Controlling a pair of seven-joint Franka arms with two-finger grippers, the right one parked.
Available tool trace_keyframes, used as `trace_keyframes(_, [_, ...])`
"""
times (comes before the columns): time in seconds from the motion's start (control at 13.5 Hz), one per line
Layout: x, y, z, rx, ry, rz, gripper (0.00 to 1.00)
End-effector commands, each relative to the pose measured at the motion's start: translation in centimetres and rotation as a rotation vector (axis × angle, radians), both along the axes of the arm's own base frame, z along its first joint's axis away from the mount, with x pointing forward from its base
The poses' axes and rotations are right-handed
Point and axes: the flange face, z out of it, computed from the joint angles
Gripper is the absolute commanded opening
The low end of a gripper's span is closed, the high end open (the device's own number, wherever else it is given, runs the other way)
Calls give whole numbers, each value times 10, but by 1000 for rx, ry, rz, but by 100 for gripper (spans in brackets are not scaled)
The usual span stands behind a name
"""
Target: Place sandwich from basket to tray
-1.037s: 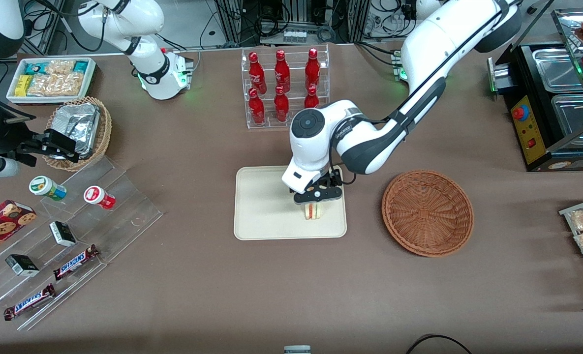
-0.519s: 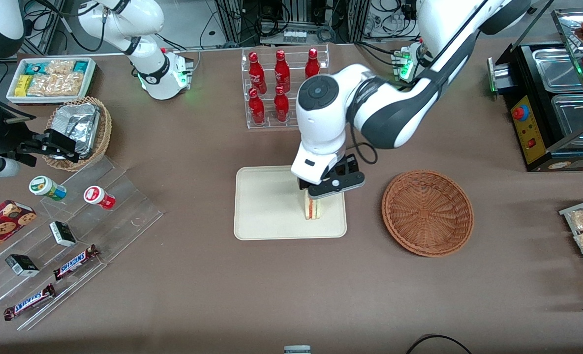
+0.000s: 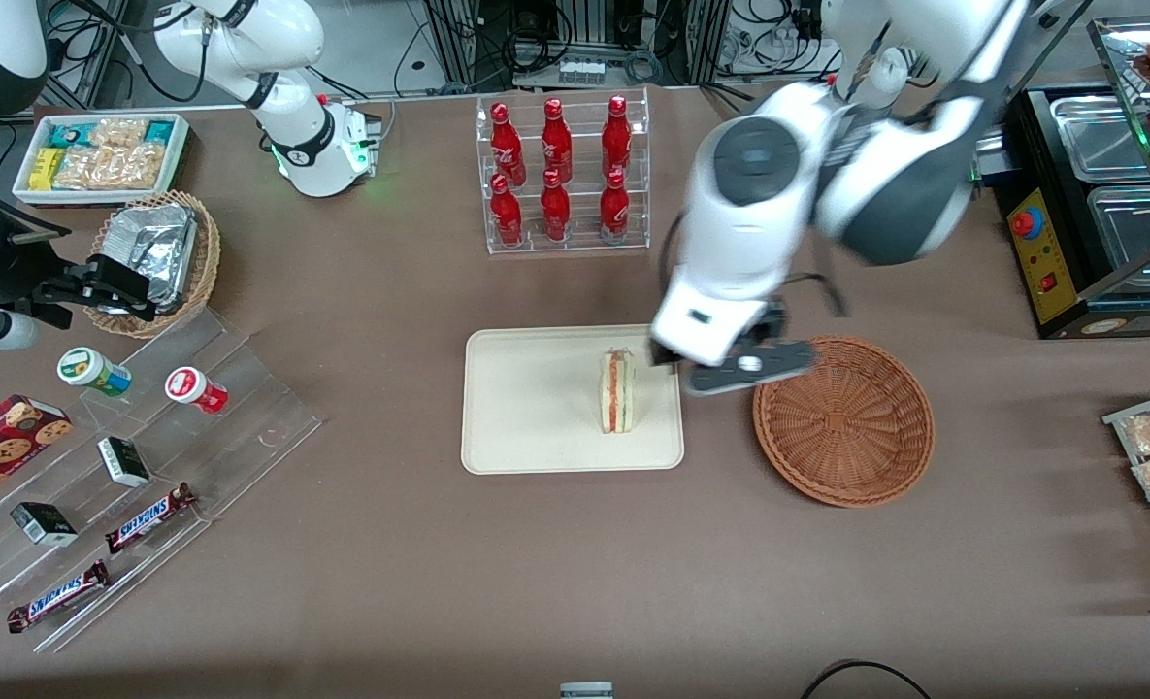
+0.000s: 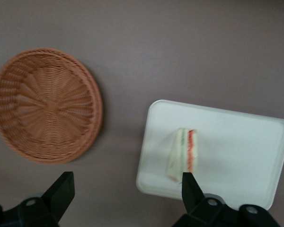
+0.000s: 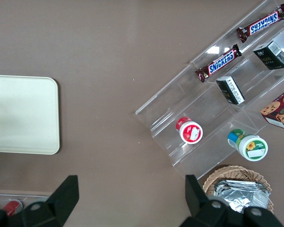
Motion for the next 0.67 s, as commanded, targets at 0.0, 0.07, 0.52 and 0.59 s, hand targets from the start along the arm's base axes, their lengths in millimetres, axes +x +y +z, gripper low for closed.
trace_keyframes(0.0, [-14,65,52,-10,66,-129,100])
trace_keyframes(0.07, [-17,81,64,-5,75,-149,100])
trace_keyframes(0.52, [-43,164,91,-1,146,-158,100])
trace_keyframes(0.59, [-53,171,97,4,157,-168,100])
